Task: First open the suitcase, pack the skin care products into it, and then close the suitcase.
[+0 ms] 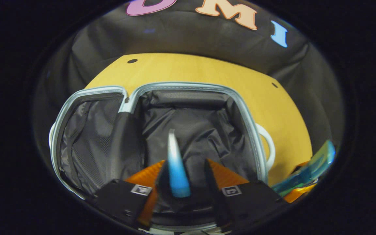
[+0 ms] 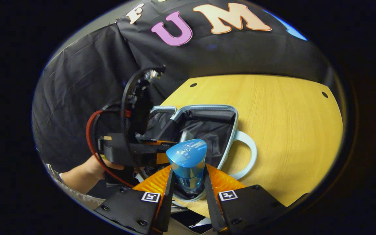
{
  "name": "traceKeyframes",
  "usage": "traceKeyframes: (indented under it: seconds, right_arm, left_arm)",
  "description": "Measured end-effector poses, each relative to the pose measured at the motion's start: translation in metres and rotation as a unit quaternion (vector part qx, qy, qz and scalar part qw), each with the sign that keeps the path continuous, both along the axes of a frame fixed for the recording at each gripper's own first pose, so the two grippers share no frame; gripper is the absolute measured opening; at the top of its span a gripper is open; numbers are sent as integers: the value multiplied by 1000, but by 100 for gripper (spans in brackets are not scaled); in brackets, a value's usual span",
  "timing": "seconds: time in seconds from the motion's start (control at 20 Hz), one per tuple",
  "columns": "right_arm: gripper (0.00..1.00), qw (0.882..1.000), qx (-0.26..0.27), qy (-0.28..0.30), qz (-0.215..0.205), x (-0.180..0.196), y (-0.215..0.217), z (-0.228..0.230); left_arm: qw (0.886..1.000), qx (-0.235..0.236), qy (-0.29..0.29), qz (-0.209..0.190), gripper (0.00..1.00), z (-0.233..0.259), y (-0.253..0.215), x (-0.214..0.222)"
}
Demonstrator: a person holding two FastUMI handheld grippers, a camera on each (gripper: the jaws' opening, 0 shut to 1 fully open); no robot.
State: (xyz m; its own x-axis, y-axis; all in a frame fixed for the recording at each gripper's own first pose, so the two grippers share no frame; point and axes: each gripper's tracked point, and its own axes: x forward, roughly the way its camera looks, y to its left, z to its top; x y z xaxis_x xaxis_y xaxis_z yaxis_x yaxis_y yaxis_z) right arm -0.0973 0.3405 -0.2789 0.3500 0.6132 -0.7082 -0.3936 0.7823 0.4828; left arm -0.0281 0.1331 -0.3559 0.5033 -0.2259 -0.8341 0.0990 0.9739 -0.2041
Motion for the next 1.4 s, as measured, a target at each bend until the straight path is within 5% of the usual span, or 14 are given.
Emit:
traceKeyframes:
  seconds: [0.05,0.1,0.4,0.75,0.95,1.1,1.4]
  right_arm:
    - [51,1000,-4,8,1,-2,7,-6]
    - [50,1000,-8,17,3,-3,13,-13]
    - [51,998,-50,49,9,-7,35,-53]
    - [46,998,-43,37,-40,19,51,-50]
    - [100,996,-48,-7,-71,45,50,-40]
    - [92,994,-54,-43,-82,58,50,-28]
    - [98,991,-69,-52,-98,66,49,-30]
  left_arm:
    - [1000,-5,-14,-10,80,8,0,4]
    - [1000,-7,-27,-12,82,15,3,7]
    - [998,-18,-65,12,86,44,50,21]
    - [993,2,-62,100,83,40,155,21]
    - [985,19,-66,158,83,38,221,21]
    - [977,36,-70,198,83,38,276,24]
    - [959,57,-58,271,83,20,364,22]
